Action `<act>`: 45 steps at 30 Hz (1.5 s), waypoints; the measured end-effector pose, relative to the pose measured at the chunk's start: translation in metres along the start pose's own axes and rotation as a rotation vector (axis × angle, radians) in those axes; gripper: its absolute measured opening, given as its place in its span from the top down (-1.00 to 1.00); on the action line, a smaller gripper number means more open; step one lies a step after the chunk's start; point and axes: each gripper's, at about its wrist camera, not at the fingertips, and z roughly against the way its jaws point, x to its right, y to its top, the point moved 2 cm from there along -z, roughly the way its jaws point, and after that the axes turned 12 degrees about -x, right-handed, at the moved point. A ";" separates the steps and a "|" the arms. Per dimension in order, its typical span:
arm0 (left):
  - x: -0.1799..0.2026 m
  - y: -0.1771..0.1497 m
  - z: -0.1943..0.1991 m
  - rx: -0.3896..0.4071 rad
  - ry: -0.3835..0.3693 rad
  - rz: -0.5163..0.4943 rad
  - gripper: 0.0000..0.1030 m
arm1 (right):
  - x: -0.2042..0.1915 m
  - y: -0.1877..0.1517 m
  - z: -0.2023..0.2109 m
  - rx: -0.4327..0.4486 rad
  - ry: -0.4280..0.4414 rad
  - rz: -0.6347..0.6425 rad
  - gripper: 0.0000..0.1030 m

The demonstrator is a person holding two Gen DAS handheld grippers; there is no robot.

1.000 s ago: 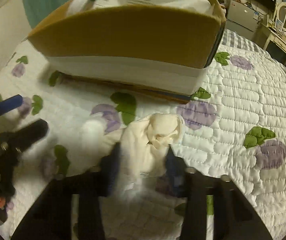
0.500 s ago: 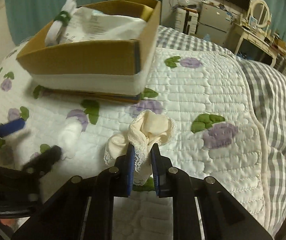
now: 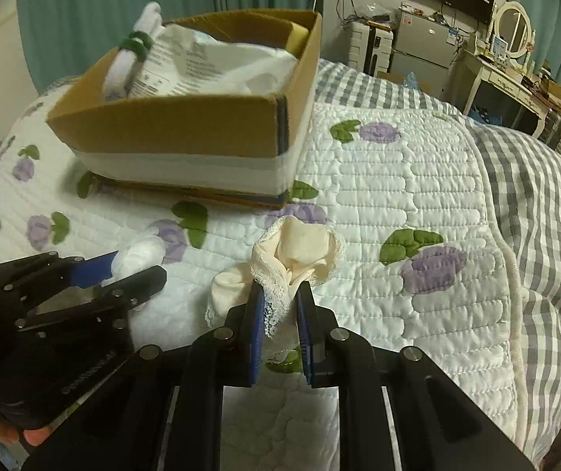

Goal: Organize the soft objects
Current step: 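Grasp the cream lace cloth with the right tool while the left tool grasps a white cloth, then carry both cloths into the box and open both tools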

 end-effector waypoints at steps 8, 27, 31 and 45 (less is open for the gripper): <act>-0.010 -0.016 0.067 0.073 -0.022 -0.022 0.45 | -0.020 -0.009 0.054 0.086 -0.012 0.043 0.74; -0.007 -0.008 0.198 0.257 -0.011 -0.101 0.45 | -0.064 -0.002 0.213 0.317 -0.045 0.141 0.75; -0.011 0.014 0.210 0.287 0.004 -0.108 0.45 | -0.070 0.020 0.221 0.339 -0.043 0.167 0.75; -0.042 0.122 0.154 0.287 0.072 -0.108 0.45 | -0.062 0.140 0.173 0.354 -0.008 0.166 0.75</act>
